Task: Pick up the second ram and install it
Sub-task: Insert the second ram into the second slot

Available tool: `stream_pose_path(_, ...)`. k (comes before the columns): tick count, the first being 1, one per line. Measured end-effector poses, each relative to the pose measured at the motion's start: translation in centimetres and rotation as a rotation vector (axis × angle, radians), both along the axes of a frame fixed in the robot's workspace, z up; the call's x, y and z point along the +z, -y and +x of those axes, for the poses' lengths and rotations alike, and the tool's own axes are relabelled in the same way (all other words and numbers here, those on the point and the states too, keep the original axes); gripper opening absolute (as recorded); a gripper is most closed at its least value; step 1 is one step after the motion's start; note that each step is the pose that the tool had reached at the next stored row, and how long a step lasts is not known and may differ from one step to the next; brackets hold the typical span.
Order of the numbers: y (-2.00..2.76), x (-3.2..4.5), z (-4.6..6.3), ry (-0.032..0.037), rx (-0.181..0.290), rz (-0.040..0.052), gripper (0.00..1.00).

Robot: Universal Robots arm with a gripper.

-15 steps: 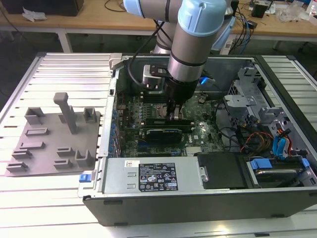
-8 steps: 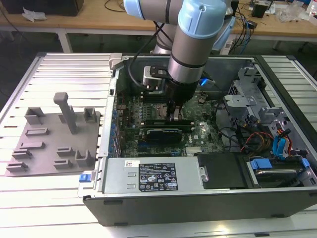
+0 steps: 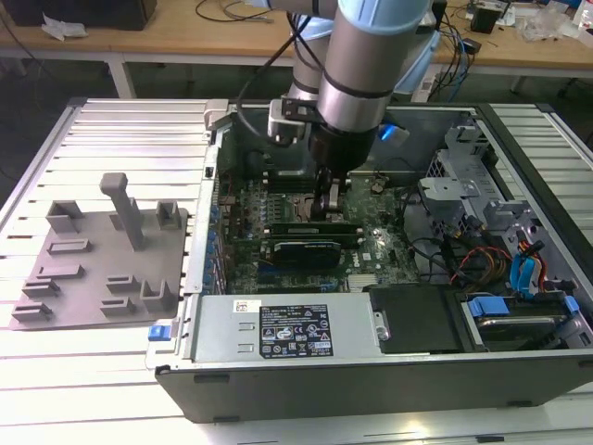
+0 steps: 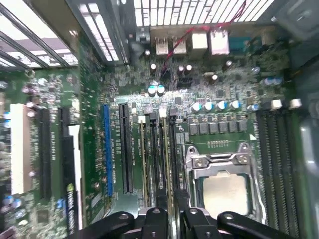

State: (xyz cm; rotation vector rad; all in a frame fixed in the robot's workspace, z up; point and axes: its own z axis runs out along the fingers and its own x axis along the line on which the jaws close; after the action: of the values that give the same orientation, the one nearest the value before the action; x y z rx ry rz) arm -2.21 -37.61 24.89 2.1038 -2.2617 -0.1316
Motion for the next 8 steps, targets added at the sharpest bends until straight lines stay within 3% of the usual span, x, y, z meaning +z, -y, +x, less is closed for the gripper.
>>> stream_pose_path(1, -0.06, 0.76, 0.00, 0.0001, 0.000, -0.0019, 0.11)
stream_pose_path(2, -0.09, 1.05, 0.00, 0.0001, 0.000, -0.0029, 0.11)
stream_pose_path(5, -0.10, 1.26, 0.00, 0.0001, 0.000, -0.0035, 0.08)
stream_pose_path(6, -0.10, 1.26, -0.01, 0.0041, 0.000, -0.0036, 0.08)
stream_pose_path(8, -0.10, 1.24, -0.01, 0.0686, 0.000, -0.0035, 0.08)
